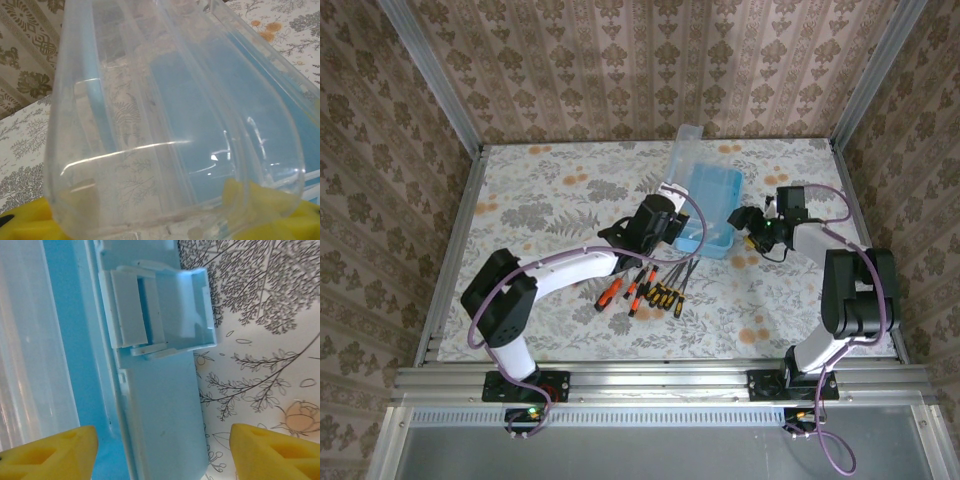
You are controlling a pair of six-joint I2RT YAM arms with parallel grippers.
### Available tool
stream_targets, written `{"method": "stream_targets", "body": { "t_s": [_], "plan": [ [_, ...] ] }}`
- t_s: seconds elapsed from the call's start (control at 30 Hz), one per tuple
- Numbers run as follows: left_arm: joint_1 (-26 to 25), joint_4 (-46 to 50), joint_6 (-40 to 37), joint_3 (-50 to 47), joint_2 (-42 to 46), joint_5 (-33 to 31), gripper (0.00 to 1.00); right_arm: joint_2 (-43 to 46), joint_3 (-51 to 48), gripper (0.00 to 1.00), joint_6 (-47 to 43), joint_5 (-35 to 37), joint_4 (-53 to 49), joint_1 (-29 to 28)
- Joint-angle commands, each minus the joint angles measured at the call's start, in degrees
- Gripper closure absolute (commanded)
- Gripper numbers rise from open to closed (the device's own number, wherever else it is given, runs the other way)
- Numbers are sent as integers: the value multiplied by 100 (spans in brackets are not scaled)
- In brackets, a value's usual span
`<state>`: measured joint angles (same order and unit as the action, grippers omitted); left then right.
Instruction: Pack the tool kit
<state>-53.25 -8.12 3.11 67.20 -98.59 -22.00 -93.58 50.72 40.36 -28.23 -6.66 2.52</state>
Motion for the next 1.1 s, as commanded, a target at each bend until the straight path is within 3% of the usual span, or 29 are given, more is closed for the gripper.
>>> {"method": "stream_targets", "body": {
  "t_s": [0.0, 0.7, 1.07],
  "plan": [
    [122, -331, 254, -149, 226, 407, 45, -163, 133, 29, -109, -119, 136, -49],
    [1157, -1575, 1489, -1093, 349, 2261, 45, -385, 156, 44, -115, 498, 73, -218],
    [1431, -1678, 1516, -1217, 195, 2545, 46, -454, 281, 48, -389, 511, -66, -437]
  ]
}}
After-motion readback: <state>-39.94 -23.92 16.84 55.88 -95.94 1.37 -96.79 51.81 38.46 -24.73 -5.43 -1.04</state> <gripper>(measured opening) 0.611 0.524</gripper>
